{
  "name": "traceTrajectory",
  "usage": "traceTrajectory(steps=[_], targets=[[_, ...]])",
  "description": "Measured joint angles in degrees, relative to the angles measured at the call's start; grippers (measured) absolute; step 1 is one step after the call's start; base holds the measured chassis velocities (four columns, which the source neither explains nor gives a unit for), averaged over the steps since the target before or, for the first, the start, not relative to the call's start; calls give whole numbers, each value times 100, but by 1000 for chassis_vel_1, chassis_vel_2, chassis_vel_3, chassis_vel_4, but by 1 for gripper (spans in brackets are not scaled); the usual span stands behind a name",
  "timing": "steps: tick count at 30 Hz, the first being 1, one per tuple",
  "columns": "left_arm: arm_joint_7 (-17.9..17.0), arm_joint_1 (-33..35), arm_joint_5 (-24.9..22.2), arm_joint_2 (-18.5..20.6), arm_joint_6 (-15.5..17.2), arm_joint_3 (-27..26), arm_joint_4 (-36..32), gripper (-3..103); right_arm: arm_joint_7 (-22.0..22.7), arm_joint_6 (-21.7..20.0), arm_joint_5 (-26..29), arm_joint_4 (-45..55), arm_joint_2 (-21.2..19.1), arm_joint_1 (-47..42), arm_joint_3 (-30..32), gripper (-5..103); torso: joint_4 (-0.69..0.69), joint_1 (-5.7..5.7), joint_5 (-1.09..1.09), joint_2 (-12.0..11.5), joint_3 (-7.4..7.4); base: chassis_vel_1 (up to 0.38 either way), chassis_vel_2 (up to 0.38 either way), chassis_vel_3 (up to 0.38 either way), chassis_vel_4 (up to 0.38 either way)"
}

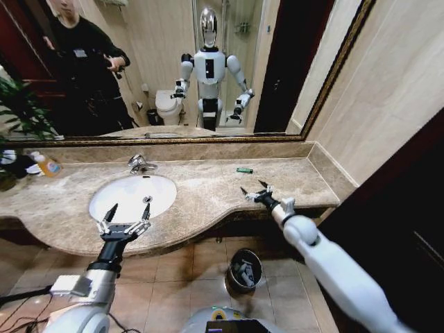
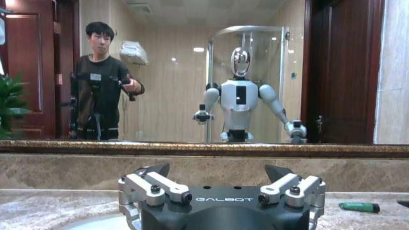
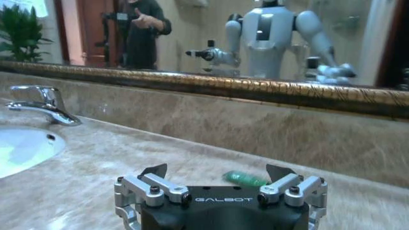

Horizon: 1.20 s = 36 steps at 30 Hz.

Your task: Pick up the trash from the sink and place it in the trash bin.

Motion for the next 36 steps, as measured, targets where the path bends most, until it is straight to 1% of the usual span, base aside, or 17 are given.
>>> traceTrajectory(steps=[3,4,5,7,8,11,17,20,22,23,27,28,30,31,36], targets=[[2,-1,0,1,0,0,0,100,-922,302,22,-913,148,661,-78,100,0,0,1,0,0,0,0,0,0],[2,-1,0,1,0,0,0,100,-922,302,22,-913,148,661,-78,100,0,0,1,0,0,0,0,0,0],[1,0,0,0,0,0,0,100,-1231,276,-21,-1277,234,919,-108,100,0,0,0,0,0,0,0,0,0],[1,0,0,0,0,0,0,100,-1606,191,-59,-1856,422,1301,-201,100,-1,0,0,0,0,0,0,0,0],[1,0,0,0,0,0,0,100,-1606,191,-59,-1856,422,1301,-201,100,-1,0,0,0,0,0,0,0,0],[1,-1,0,0,0,0,0,100,-1998,202,-201,-2426,645,1682,-310,100,0,0,-2,0,0,0,0,0,0],[1,0,0,0,0,0,0,100,-2101,190,-363,-3028,832,2174,-479,100,0,0,-2,0,-1,0,0,0,0],[1,0,0,0,0,0,0,100,-2120,161,-406,-3231,837,2344,-581,100,0,-1,-1,0,-1,0,0,0,0],[1,0,0,0,0,0,0,100,-2302,129,-498,-3555,824,2606,-727,100,0,-1,-1,0,-1,0,0,0,0],[1,0,0,0,0,0,0,100,-2302,129,-498,-3555,824,2606,-727,100,0,-1,-1,0,-1,0,0,0,0],[1,0,0,0,0,0,0,100,-2730,17,-696,-3893,749,2893,-897,100,-1,-1,-1,0,-1,0,0,0,0],[1,0,0,0,0,0,0,100,-2730,17,-696,-3893,749,2893,-897,100,-1,-1,-1,0,-1,0,0,0,0],[1,0,0,0,0,0,0,100,-2978,28,-893,-4082,757,2997,-934,100,-1,-1,-2,0,-1,0,0,0,0],[1,0,0,0,0,0,0,100,-3019,69,-978,-4180,773,3046,-982,100,-1,-1,-1,0,-1,0,0,0,0],[1,0,0,0,0,0,0,100,-2969,9,-1040,-4353,849,3151,-1079,100,0,-1,-1,0,-1,0,0,0,0]])
